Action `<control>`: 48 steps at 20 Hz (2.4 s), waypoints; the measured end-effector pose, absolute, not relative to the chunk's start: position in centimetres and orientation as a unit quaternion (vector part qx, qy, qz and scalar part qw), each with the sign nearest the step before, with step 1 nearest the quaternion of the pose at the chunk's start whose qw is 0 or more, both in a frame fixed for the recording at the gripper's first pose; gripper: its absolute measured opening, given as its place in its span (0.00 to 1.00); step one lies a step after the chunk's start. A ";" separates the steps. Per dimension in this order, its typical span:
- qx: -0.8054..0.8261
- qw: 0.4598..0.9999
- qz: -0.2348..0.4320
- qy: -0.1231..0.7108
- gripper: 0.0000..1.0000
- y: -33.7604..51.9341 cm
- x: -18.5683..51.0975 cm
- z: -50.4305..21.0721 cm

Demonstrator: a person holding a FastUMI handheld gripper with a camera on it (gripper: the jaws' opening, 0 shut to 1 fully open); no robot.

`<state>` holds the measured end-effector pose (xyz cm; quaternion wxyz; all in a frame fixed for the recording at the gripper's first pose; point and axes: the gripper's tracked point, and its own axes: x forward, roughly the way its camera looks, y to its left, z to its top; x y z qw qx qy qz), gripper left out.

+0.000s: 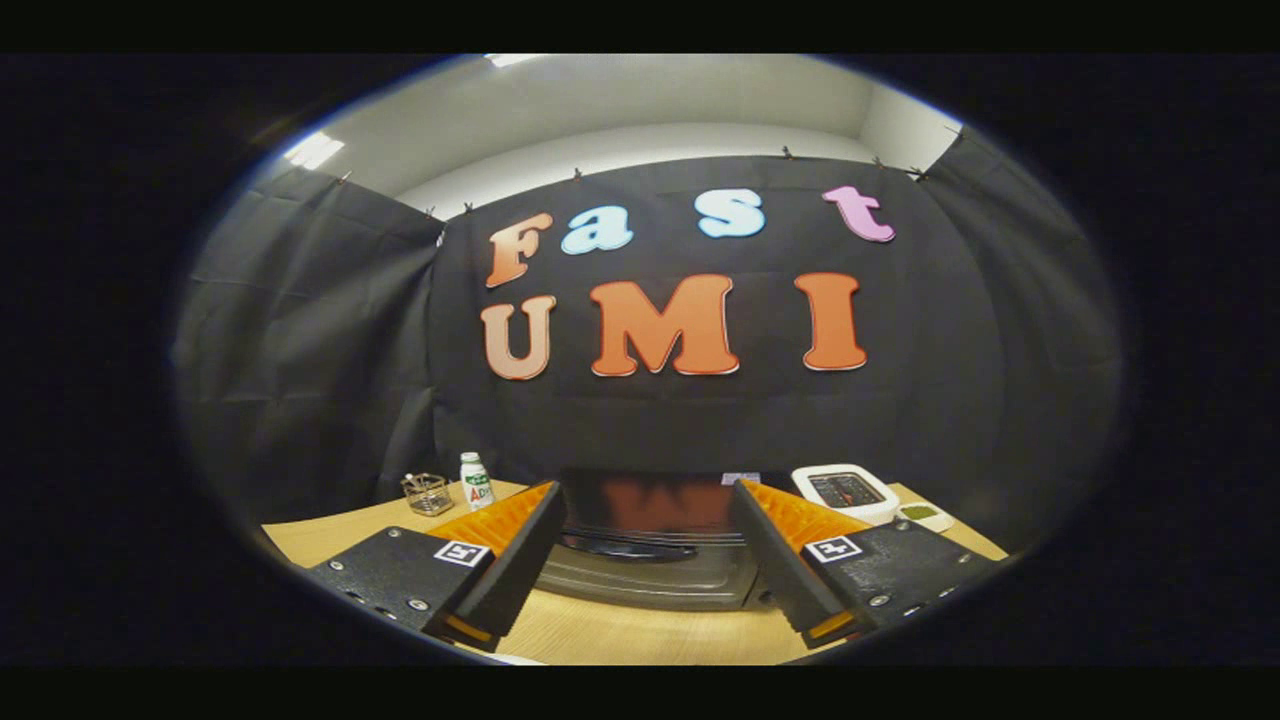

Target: Open the toaster oven, put the food inside, and close the toaster oven door.

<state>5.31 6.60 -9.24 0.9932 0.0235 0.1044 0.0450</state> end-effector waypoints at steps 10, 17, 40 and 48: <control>0.023 0.980 0.028 0.194 0.99 8.4 9.2 -18.0; 0.019 0.982 0.031 0.188 0.93 8.7 8.3 -18.2; 0.066 0.958 0.097 0.261 0.79 9.8 -5.1 -21.4; 0.081 0.934 0.116 0.328 0.78 10.3 -9.3 -25.7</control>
